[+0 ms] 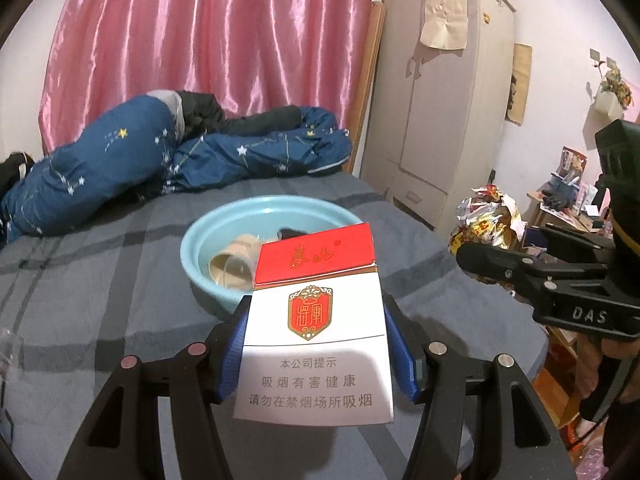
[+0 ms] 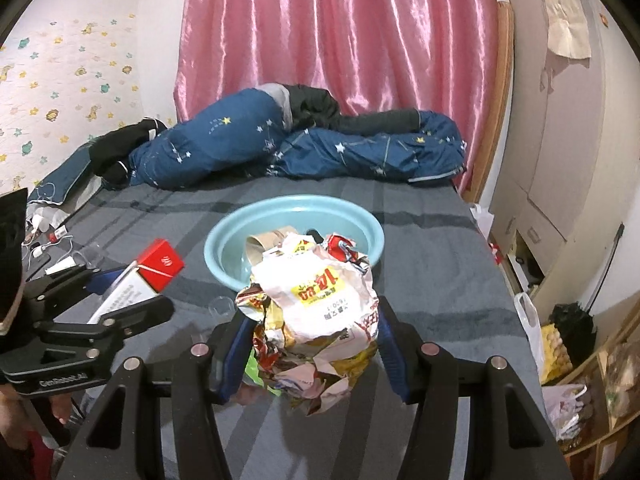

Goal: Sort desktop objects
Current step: 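Lift the wrapper with the right gripper while the left gripper carries the cigarette pack toward the basin, then lower the wrapper over the basin with the right gripper while the left gripper lowers the cigarette pack, then release the wrapper into the basin with the right gripper while the left gripper drops the cigarette pack, then withdraw both grippers from the basin toward the remaining items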

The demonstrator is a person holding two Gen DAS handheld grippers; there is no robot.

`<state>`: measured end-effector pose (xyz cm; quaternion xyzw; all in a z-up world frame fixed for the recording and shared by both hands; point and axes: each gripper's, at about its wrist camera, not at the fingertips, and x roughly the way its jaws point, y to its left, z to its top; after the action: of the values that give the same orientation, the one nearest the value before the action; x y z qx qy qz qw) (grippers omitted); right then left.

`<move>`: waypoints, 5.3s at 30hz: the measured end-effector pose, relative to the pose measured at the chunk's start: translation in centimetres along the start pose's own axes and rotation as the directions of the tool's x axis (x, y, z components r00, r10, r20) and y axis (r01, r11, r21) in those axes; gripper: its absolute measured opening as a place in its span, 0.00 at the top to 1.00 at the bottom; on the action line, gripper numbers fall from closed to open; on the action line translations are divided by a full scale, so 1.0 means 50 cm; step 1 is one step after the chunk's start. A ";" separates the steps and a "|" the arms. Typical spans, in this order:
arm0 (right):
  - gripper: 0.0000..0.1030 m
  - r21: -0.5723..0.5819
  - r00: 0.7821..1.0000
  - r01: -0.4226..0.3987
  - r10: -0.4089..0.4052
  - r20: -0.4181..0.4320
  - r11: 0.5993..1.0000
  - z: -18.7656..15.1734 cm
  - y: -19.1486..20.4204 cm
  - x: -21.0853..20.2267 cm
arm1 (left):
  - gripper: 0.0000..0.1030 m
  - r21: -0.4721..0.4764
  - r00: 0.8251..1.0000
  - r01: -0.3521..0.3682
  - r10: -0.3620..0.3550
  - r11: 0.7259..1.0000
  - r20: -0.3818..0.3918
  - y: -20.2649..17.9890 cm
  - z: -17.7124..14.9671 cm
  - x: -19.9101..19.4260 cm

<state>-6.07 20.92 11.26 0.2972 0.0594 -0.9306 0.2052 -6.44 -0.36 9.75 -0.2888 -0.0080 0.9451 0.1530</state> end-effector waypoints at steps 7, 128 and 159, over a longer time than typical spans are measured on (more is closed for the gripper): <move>0.40 -0.012 0.999 -0.016 0.016 0.039 1.000 0.042 0.013 -0.006 | 0.37 -0.009 1.000 -0.006 0.006 1.000 0.026 0.001 0.053 0.010; 0.00 0.050 0.989 -0.014 0.021 -0.146 0.999 0.282 -0.062 0.398 | 0.00 -0.033 0.947 -0.189 0.173 0.982 -0.270 0.186 0.196 0.331; 0.00 0.042 0.986 0.035 -0.027 -0.162 0.999 0.143 -0.035 0.217 | 0.00 -0.040 0.955 -0.184 0.169 0.982 -0.243 0.097 0.048 0.174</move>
<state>-18.60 17.08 10.82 0.3750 0.0595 -0.9077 0.1784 -15.99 -2.26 6.52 -0.4046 0.0070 0.9126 0.0588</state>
